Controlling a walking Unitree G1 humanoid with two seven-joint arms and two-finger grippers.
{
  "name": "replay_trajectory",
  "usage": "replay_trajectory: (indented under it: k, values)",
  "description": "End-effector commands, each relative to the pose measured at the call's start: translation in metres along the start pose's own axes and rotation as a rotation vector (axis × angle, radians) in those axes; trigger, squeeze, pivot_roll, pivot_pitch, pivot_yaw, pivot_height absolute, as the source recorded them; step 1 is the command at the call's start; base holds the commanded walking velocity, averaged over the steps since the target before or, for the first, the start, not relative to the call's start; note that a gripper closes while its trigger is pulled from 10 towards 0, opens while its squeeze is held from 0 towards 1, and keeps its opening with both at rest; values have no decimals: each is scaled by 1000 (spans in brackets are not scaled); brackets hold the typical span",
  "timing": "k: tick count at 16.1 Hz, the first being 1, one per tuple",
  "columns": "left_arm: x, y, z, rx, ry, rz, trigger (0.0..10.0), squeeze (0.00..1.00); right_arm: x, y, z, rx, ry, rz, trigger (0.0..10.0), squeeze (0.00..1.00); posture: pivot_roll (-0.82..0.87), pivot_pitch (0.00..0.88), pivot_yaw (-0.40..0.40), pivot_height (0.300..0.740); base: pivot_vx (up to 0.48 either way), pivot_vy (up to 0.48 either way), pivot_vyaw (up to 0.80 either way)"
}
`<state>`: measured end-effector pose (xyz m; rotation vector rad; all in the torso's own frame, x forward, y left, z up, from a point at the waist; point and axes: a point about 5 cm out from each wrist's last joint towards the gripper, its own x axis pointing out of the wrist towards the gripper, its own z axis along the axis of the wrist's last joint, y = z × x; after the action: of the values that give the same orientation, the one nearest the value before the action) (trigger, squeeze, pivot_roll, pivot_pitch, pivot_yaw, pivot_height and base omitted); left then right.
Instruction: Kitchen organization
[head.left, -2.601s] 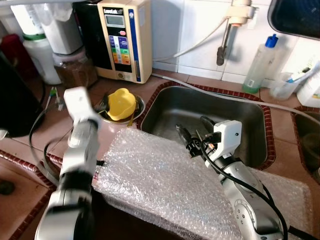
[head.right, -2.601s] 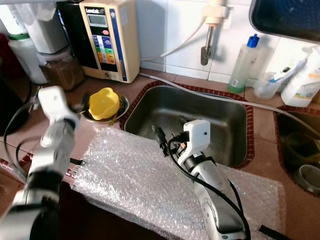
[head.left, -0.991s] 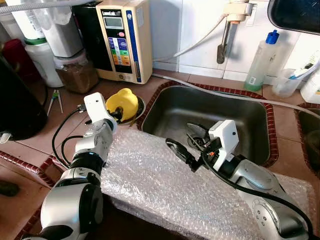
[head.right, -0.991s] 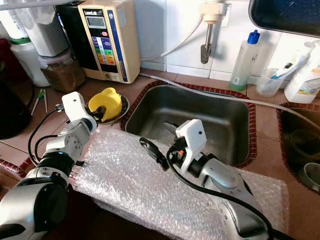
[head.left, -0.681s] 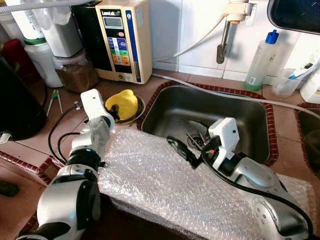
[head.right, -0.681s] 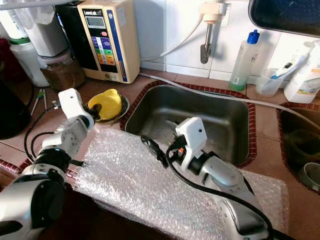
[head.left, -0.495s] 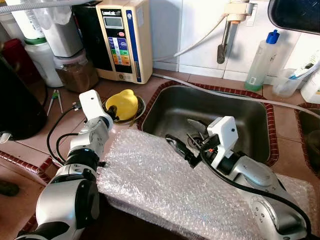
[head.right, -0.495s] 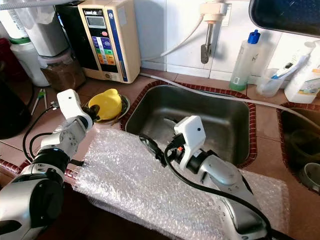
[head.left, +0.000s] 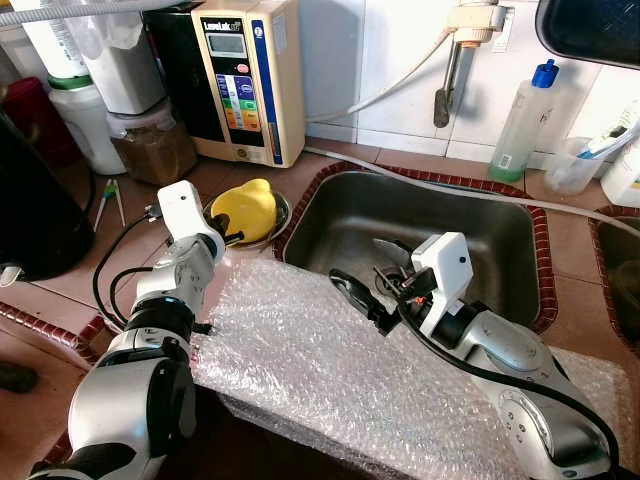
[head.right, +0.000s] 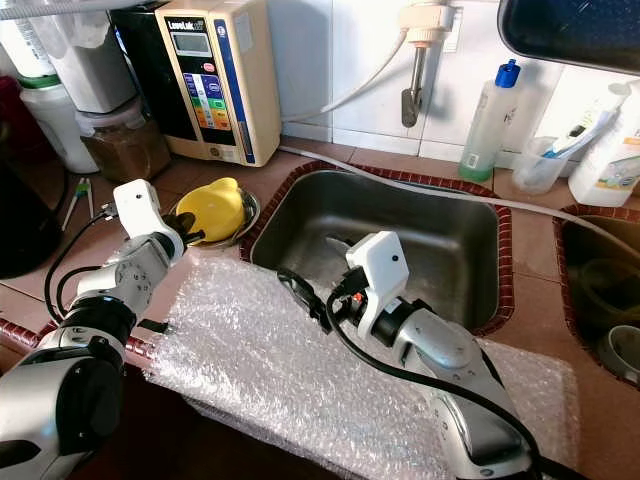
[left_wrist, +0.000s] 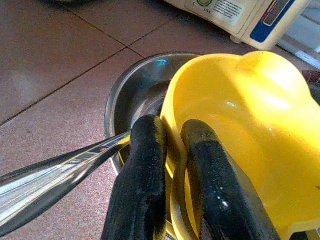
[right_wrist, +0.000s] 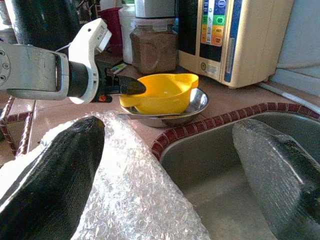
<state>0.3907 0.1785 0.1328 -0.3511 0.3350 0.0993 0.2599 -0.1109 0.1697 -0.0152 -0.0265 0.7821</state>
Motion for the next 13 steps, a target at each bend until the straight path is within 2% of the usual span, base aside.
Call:
replay_trajectory:
  k: [1,2,5,6,11,12,13]
  values:
    - [0,6,-4,-13,25,10,0,0,3,1,3,-11,-13,14,10000,0,-146,0,97,740,0,0,0]
    - [0,6,-4,-14,25,10,0,0,3,1,2,-13,-12,14,10000,0,-146,0,97,740,0,0,0]
    - [-1,8,9,-48,-86,46,0,0,3,-1,2,-16,-11,11,10000,0,-140,0,93,740,0,0,0]
    - [-2,8,11,-27,-121,51,0,0,4,-1,2,-17,-13,12,10000,0,-136,0,88,740,0,0,0]
    - [-10,-2,18,119,-308,30,0,0,4,-2,1,-6,-9,18,10000,0,-127,0,76,740,0,0,0]
    - [-16,-9,22,236,-406,37,0,0,6,-3,0,19,-23,0,10000,0,-129,0,72,740,0,0,0]
    - [-18,-13,22,264,-435,27,0,0,7,-3,0,36,-33,-7,10000,0,-129,0,71,740,0,0,0]
